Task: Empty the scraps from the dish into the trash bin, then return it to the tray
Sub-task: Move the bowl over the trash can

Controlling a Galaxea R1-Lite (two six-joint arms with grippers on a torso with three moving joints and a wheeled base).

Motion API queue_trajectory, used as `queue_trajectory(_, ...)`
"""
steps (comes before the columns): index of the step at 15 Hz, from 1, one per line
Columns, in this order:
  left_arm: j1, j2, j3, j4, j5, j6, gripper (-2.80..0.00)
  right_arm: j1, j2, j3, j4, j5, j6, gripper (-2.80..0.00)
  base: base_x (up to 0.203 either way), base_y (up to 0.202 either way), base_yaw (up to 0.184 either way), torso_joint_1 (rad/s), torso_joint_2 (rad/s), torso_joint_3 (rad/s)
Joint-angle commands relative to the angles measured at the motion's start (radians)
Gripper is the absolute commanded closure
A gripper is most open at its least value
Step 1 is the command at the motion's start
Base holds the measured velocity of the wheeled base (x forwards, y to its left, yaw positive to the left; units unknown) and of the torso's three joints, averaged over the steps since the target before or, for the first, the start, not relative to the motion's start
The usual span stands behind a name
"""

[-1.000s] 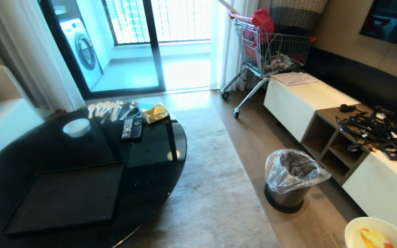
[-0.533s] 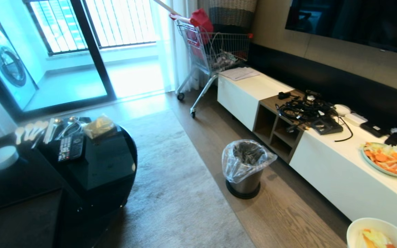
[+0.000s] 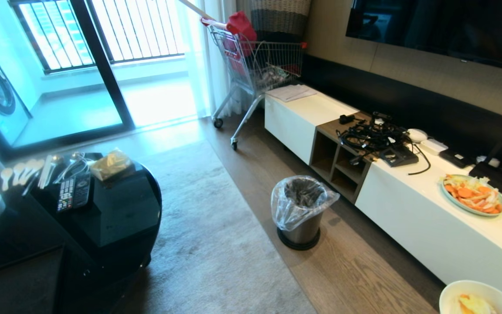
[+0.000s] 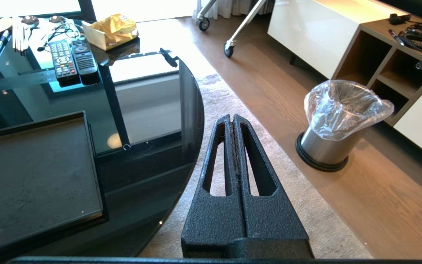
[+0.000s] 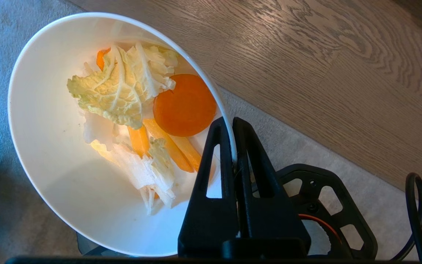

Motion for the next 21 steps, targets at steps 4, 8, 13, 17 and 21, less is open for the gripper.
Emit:
queue_trajectory(4, 0.0, 0.0, 0.0, 0.0, 0.0, -0.001, 0.0, 0.0, -0.027, 0.015, 0.002, -0.002, 0.009, 0.0, 0.0, 0.0, 0.0, 0.0, 0.0, 0.0)
queue_trajectory(8, 0.0, 0.0, 0.0, 0.0, 0.0, -0.001, 0.0, 0.0, -0.024, 0.015, -0.005, -0.003, 0.004, 0.0, 0.0, 0.0, 0.0, 0.0, 0.0, 0.0)
queue_trajectory(13, 0.0, 0.0, 0.0, 0.0, 0.0, -0.001, 0.0, 0.0, -0.041, 0.017, 0.004, -0.002, 0.003, 0.0, 0.0, 0.0, 0.0, 0.0, 0.0, 0.0)
queue_trajectory(17, 0.0, 0.0, 0.0, 0.0, 0.0, -0.001, 0.0, 0.002, -0.047, 0.019, 0.005, -0.002, 0.001, 0.0, 0.0, 0.0, 0.0, 0.0, 0.0, 0.0)
queue_trajectory(21, 0.0, 0.0, 0.0, 0.0, 0.0, -0.001, 0.0, 0.0, -0.062, 0.006, 0.035, -0.003, 0.001, 0.0, 0.0, 0.0, 0.0, 0.0, 0.0, 0.0)
